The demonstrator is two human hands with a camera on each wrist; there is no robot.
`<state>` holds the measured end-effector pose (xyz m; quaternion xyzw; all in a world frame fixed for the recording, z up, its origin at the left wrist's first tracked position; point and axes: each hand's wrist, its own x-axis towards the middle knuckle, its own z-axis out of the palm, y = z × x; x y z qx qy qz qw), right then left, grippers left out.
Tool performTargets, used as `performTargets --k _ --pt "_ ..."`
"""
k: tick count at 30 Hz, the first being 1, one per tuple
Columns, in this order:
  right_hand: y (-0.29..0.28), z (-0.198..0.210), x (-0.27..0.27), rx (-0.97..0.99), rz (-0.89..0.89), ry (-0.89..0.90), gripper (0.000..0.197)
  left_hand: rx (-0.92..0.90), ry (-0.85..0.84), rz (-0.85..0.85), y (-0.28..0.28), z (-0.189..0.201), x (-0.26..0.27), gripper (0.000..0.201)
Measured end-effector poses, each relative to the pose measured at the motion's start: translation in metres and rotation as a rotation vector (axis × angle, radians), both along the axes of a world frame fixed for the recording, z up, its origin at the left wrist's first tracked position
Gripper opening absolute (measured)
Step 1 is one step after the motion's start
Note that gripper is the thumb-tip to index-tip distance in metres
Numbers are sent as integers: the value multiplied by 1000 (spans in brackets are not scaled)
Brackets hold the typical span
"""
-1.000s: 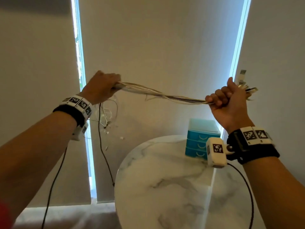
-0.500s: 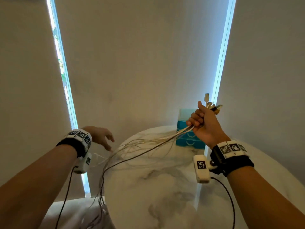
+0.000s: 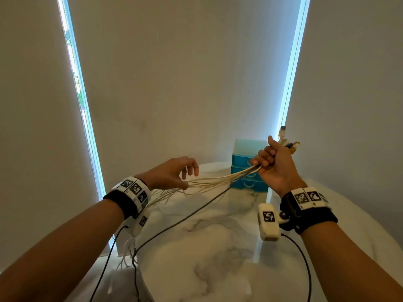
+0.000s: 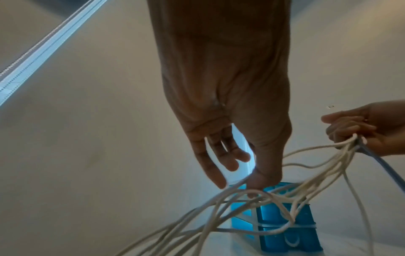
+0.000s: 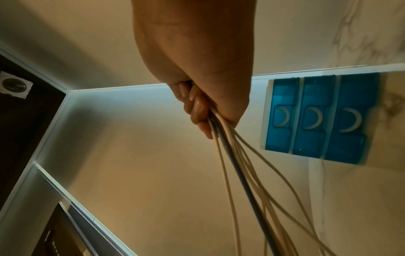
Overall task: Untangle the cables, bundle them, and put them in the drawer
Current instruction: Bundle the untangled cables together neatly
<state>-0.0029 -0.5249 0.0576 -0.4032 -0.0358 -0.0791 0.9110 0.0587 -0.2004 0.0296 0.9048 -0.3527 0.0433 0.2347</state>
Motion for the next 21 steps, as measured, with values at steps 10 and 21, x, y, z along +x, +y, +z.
performTargets --k 10,21 --pt "-27 -11 4 58 -177 56 57 11 68 129 56 -19 0 27" --pt "-28 1 3 73 -197 77 57 399 -342 127 -6 -27 -5 19"
